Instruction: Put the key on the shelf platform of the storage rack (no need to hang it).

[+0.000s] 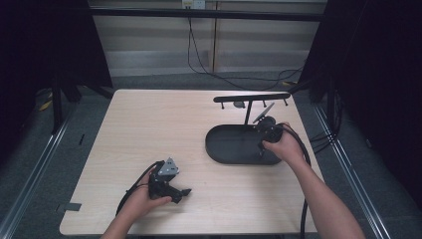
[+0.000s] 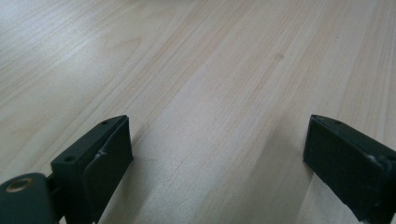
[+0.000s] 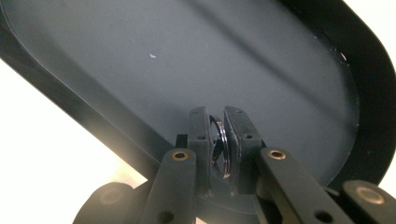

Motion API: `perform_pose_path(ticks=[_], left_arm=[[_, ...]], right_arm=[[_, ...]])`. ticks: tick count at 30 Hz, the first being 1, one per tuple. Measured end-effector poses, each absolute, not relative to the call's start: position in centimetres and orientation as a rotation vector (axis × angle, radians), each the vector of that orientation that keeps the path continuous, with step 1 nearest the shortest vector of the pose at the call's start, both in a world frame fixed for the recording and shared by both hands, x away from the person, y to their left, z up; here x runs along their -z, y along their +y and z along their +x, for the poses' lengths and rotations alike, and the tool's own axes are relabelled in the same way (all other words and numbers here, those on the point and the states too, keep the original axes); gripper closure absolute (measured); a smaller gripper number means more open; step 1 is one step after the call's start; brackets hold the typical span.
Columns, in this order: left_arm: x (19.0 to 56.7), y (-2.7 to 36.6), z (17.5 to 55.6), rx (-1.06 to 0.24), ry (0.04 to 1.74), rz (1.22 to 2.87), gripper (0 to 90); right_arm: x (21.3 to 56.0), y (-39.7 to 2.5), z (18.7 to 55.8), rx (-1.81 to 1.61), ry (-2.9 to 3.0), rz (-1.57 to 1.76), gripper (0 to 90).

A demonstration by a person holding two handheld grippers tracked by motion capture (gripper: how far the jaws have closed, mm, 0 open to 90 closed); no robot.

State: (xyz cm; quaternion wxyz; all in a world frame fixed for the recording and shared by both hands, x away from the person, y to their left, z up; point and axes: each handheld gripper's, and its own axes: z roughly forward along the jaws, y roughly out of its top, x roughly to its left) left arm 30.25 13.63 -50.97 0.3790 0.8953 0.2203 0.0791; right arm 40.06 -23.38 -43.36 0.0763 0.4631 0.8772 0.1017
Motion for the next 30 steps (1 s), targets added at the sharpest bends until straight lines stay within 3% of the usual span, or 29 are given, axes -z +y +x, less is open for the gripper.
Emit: perform_pose_path(ticks=[30], left_arm=[[51.0,13.6,30.1,-0.202,0.575,2.282,7.5]], right_arm=[[44.3,-24.6,40.0,-0.279,2.621,1.379,77.4]])
